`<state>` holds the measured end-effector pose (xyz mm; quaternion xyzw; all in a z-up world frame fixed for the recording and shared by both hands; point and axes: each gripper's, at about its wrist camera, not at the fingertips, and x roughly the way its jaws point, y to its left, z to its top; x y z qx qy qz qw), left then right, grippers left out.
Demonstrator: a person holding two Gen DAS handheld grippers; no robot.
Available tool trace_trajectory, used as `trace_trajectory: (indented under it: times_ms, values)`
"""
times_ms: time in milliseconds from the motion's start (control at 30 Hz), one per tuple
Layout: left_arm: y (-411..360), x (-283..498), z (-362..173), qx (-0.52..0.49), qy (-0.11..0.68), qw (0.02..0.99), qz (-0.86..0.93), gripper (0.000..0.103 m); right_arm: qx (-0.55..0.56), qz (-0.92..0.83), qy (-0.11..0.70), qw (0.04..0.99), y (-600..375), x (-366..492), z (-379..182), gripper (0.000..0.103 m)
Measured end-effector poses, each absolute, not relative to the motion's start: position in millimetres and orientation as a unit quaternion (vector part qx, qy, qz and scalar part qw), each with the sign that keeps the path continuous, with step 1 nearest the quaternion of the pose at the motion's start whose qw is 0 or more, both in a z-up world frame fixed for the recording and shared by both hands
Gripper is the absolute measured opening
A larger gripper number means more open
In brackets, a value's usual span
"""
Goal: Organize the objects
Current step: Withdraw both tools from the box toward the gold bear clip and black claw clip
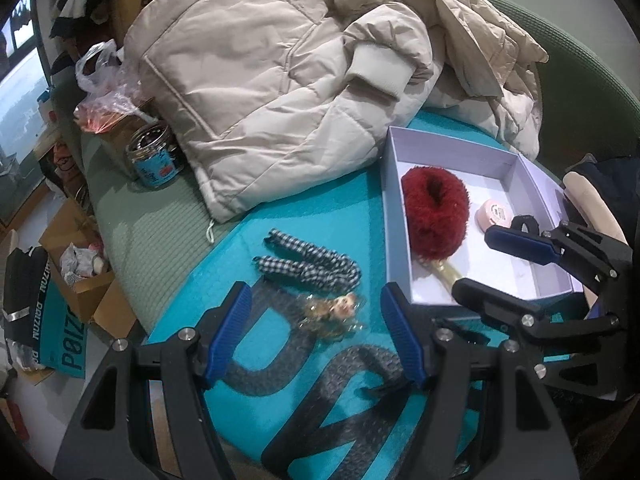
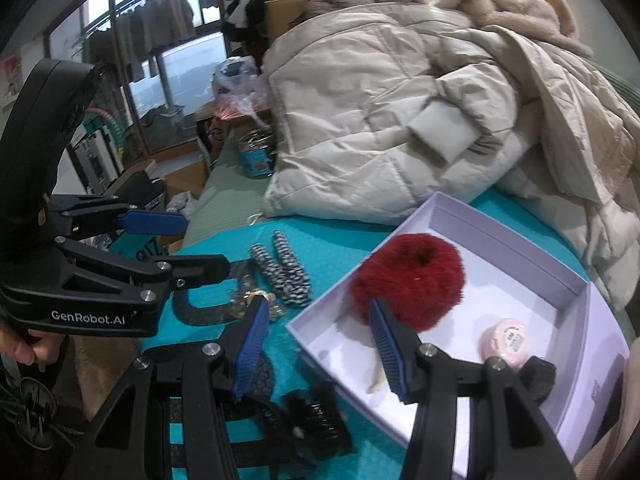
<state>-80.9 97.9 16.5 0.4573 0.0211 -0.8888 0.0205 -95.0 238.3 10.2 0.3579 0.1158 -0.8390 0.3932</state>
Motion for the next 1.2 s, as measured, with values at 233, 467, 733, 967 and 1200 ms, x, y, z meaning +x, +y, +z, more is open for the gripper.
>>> trace_trajectory:
  times_ms: [233, 467, 733, 967, 1200]
  values:
    - [80, -64, 13, 0.461, 0.035, 0.031, -0.886, 0.066, 0.362, -0.823, 0.127, 0.418, 223, -81, 5, 0.053]
    - [69, -53, 3, 0.472, 0.045, 0.036, -0.88, 0.066, 0.37, -0.813, 0.137, 0.428, 216, -73, -2, 0.053]
    - [74, -56, -6, 0.478, 0.053, 0.018, -0.877, 0.066, 0.381, -0.809, 0.149, 0.422, 218, -71, -8, 0.053]
    - [86, -70, -20, 0.488, 0.049, 0.005, -0.872, 0.066, 0.401, -0.799, 0.158, 0.419, 231, -68, -19, 0.053]
    - [98, -85, -35, 0.497, 0.042, -0.001, -0.866, 0.066, 0.422, -0.792, 0.164, 0.41, 242, -71, -31, 0.052]
